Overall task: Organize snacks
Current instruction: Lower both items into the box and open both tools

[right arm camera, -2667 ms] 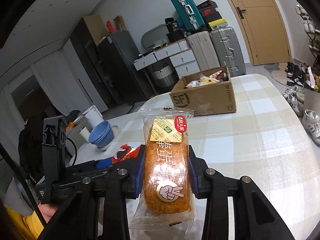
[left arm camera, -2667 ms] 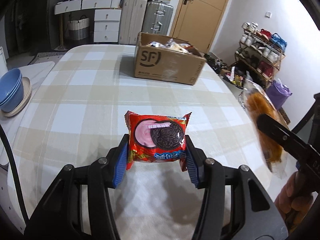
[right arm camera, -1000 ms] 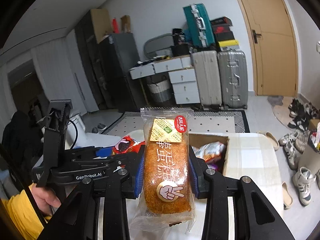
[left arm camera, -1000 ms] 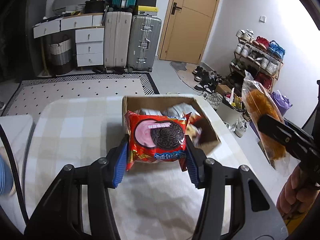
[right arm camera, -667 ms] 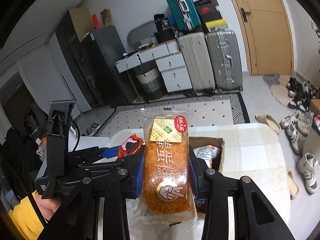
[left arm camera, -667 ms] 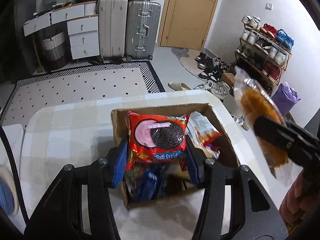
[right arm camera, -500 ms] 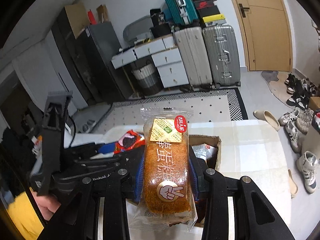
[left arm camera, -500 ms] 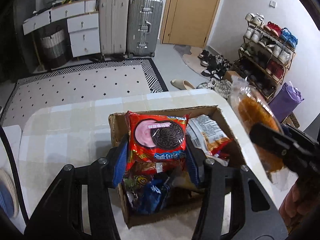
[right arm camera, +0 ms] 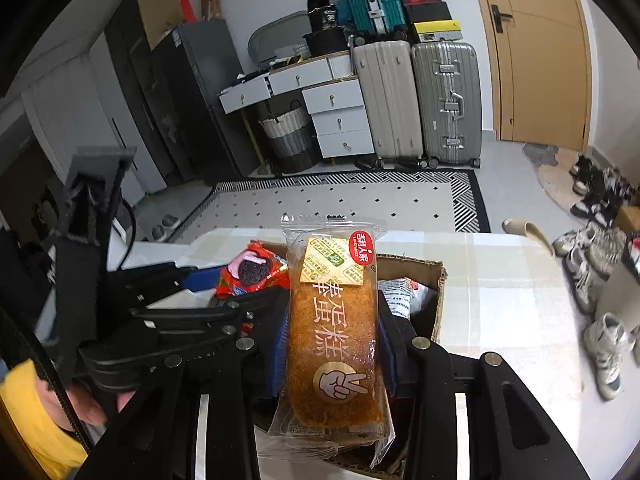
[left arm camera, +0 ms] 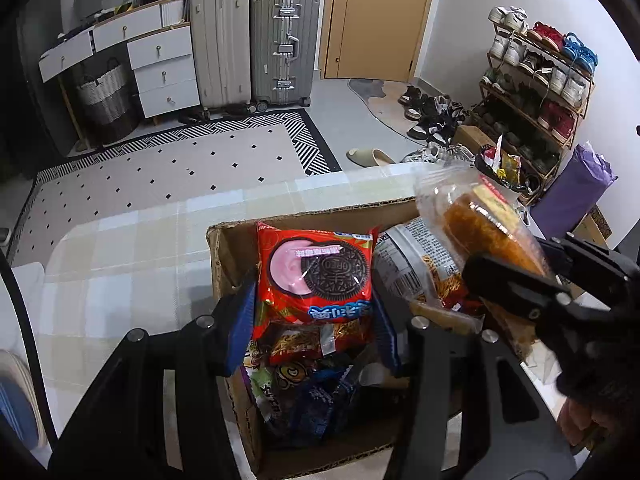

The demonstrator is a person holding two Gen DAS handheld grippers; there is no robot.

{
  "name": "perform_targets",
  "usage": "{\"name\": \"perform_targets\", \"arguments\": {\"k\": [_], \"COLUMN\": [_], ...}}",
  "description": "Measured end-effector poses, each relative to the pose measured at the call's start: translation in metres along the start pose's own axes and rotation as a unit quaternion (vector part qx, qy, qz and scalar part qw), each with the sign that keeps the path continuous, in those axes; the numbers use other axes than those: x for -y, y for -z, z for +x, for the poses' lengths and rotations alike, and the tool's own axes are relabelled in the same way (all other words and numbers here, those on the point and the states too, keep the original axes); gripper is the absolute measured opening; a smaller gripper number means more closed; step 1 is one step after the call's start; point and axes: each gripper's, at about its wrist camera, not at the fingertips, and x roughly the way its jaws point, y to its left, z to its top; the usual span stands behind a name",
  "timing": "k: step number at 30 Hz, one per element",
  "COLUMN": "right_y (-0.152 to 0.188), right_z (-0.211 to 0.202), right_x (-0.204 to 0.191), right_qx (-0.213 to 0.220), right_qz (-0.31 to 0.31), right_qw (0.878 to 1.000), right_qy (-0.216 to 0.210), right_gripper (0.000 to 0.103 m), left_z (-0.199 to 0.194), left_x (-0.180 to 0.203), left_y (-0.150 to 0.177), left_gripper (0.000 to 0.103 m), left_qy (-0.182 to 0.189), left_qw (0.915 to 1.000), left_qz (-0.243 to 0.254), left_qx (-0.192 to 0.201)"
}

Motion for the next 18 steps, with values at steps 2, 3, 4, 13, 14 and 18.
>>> {"name": "perform_targets", "arguments": {"k": [2,3,4,13,14,18], "right_y": [0.000,0.000,0.000,0.000,0.001,0.002], "right_z": [0.004,0.005,0.005,0.008,0.007,0.012], "right_x": [0.001,0.001,0.001,-0.004,-0.004,0.004], "right_qx": [-0.005,-0.005,-0.005,-0.005,-0.002,-0.009], "right_qz": [0.001,0.001,0.000,-0.007,-0.008,0.014], "right_qw": [1.000,1.000,1.000,1.000,1.000,1.000], "right_qy": [0.001,0.001,0.001,0.002,0.003,0.001], "right_gripper": [0.037,0.037,0.037,0.037,0.037,0.037], "left_z": [-0.003,-0.002,-0.004,-0.017,-0.019,-0.023], "left_x": [0.000,0.000,0.000,0.003,0.003,-0.002], "left_y": [0.006,0.004,0.007,0.012,0.013,0.018], "left_gripper": [0.048,0.048,0.048,0.064,0.070,0.079], "left_qy": [0.003,0.005,0.008,0.007,0.006,-0.017], "left_qw": [1.0000,1.0000,1.0000,0.9999,1.0000,0.9998], "left_qz": [-0.004,-0.004,-0.004,0.004,0.005,0.004], "left_qx": [-0.001,0.001,0.001,0.006,0.006,-0.004]}}
